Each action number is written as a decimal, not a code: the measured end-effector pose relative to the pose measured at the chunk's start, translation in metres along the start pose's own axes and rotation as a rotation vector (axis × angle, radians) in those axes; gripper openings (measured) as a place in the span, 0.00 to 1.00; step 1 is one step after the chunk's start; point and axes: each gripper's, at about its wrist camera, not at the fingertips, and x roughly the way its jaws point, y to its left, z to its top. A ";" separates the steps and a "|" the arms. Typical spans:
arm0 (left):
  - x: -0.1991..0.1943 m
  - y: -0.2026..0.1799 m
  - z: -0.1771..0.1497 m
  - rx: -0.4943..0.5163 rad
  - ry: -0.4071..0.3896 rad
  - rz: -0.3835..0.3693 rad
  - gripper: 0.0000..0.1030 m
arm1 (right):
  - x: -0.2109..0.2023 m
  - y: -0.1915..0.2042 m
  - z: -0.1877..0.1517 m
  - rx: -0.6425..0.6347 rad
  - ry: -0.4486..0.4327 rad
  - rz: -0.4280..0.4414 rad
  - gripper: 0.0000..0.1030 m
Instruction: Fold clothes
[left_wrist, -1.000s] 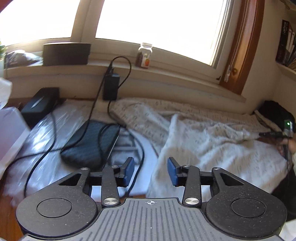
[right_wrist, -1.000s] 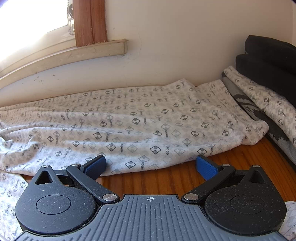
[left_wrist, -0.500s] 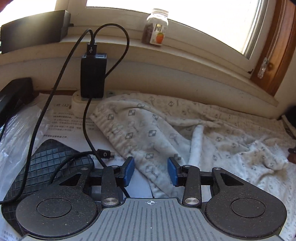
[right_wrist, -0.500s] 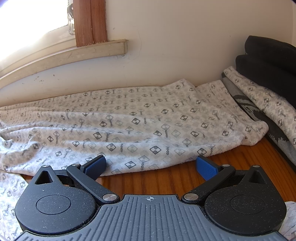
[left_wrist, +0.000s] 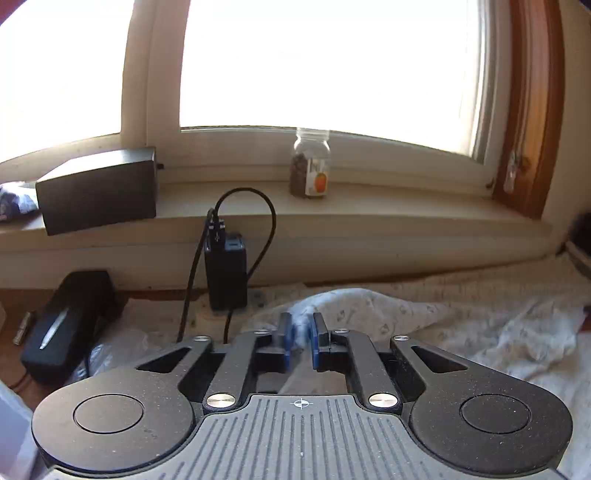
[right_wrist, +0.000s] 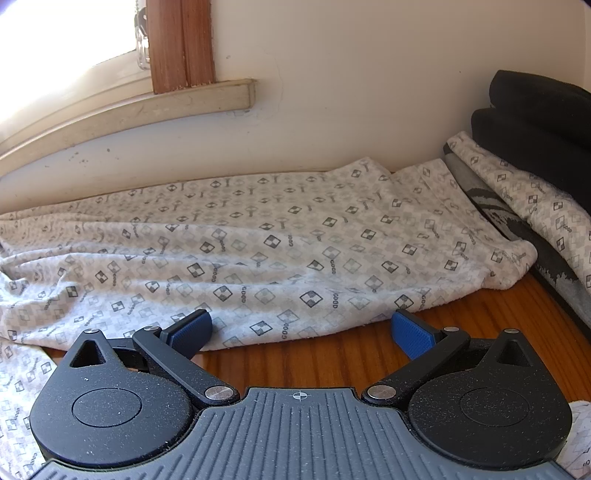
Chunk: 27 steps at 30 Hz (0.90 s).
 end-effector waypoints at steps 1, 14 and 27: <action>-0.004 -0.001 -0.006 0.013 0.007 -0.003 0.18 | 0.000 0.000 0.000 0.000 0.000 -0.001 1.00; -0.116 0.015 -0.130 -0.153 0.086 0.062 0.55 | -0.010 0.017 0.000 -0.082 -0.056 -0.083 0.98; -0.161 -0.026 -0.187 -0.230 0.010 0.023 0.58 | -0.112 0.373 -0.012 -0.828 -0.042 0.584 0.70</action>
